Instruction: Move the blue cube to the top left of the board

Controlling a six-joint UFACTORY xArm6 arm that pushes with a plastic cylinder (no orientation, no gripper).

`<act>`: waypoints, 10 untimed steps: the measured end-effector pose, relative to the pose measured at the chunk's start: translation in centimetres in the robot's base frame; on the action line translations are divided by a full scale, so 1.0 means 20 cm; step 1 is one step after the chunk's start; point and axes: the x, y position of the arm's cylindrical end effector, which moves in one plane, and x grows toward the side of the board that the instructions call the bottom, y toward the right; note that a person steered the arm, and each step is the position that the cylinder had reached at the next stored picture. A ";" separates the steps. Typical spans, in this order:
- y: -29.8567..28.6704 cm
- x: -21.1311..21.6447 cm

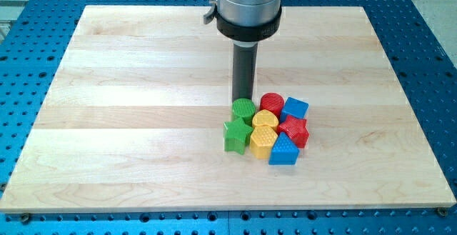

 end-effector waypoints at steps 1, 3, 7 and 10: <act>0.04 -0.17; 0.63 -0.37; 0.29 0.24; -0.16 -0.23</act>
